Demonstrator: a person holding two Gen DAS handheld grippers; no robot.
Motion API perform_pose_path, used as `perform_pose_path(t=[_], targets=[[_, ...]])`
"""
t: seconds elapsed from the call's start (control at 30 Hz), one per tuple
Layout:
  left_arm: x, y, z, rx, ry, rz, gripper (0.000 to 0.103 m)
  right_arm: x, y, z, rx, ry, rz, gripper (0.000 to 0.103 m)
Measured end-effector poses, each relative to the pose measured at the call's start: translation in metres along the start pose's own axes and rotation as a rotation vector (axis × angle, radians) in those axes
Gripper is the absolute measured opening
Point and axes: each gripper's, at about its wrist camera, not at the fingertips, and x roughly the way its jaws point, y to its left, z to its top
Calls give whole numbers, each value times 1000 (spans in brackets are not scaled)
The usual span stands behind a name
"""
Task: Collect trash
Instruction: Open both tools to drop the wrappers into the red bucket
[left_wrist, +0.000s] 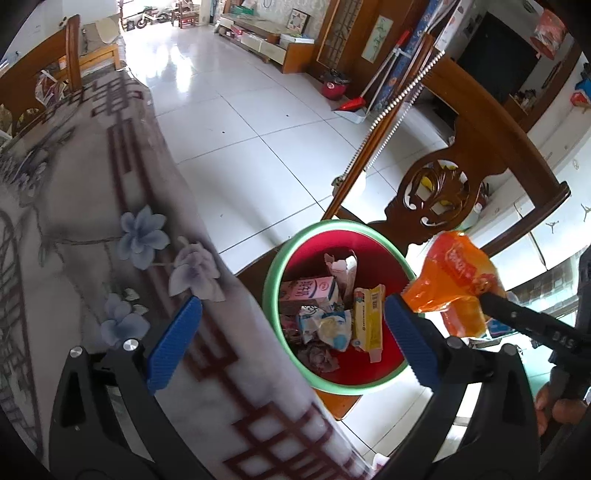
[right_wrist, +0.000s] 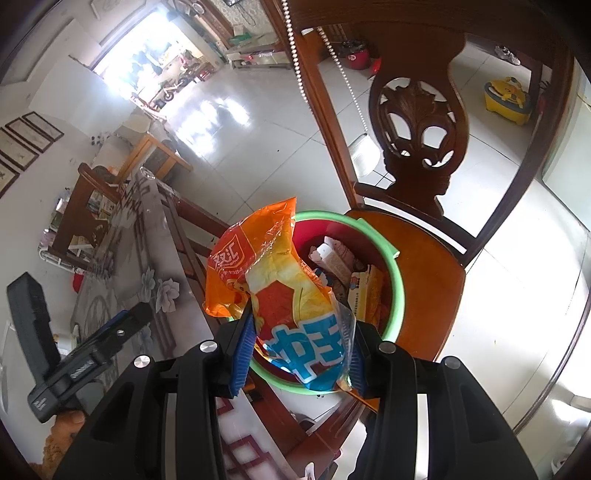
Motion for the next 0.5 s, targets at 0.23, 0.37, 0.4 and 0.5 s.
perform_pose_path(t=[0.23,0.37,0.4,0.5], targets=[[-9,20,-3,-27,-4,23,97,17,14,6,-35,17,-29,42],[-15,34,-4,-49,-5,39,97,24,18,7,-36,21,-44,46],[-17,38,-5,-59,-3,38,97,26,18,7,-37,22,-48,48],[-22,51,-8,-87,3,36,97,31,21,6,-43,24,-63,54]])
